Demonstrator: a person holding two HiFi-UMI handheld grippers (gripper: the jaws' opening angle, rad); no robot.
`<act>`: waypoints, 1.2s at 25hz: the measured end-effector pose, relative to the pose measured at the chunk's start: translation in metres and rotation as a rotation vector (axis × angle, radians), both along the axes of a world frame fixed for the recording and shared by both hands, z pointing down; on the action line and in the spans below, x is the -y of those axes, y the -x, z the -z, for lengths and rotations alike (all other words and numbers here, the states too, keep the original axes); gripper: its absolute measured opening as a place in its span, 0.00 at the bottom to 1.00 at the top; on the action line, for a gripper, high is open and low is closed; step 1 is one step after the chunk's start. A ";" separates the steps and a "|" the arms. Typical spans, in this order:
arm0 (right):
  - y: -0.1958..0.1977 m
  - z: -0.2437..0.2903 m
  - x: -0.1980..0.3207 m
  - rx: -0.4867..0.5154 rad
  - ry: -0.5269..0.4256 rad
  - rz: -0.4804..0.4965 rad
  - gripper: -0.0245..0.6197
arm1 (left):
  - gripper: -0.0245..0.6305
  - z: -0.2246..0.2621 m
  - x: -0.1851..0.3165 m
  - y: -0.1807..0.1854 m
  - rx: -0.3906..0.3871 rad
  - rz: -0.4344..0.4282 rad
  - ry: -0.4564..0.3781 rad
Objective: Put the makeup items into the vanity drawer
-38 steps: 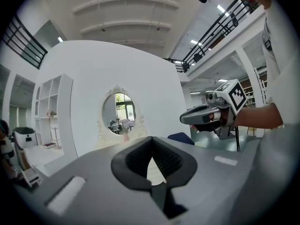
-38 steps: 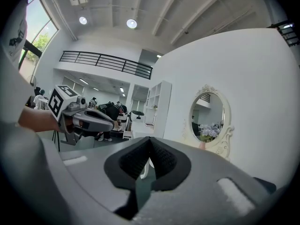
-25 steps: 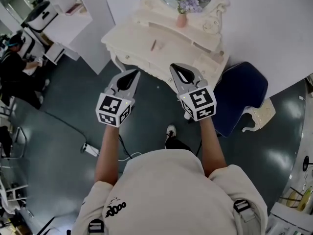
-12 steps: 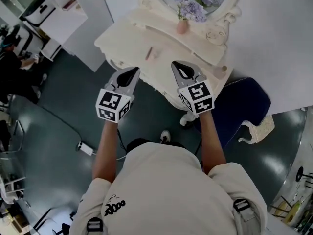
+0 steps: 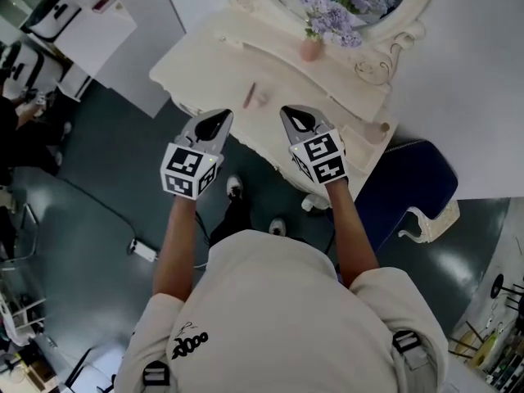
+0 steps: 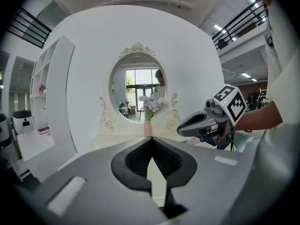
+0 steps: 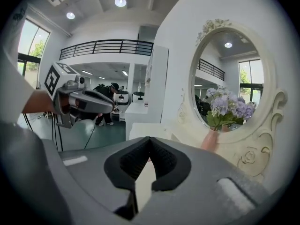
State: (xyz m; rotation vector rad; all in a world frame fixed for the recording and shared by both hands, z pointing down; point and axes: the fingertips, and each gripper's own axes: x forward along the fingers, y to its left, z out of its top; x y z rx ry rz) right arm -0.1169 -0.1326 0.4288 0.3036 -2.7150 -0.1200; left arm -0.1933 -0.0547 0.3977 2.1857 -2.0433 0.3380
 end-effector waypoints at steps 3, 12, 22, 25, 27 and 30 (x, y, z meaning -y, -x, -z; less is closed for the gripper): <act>0.028 -0.027 0.020 -0.064 0.031 -0.021 0.05 | 0.07 -0.014 0.022 0.029 -0.031 -0.015 0.016; 0.098 -0.126 0.059 -0.324 0.104 -0.014 0.27 | 0.07 -0.065 0.077 0.107 -0.078 -0.066 0.121; 0.119 -0.220 0.082 -0.521 0.174 -0.035 0.44 | 0.07 -0.136 0.097 0.150 -0.138 -0.125 0.276; 0.124 -0.235 0.081 -0.567 0.181 -0.022 0.46 | 0.07 -0.145 0.100 0.156 -0.152 -0.149 0.302; 0.126 -0.243 0.080 -0.584 0.178 -0.023 0.46 | 0.07 -0.150 0.103 0.159 -0.153 -0.163 0.313; 0.131 -0.247 0.080 -0.580 0.168 -0.034 0.44 | 0.07 -0.152 0.106 0.165 -0.147 -0.181 0.322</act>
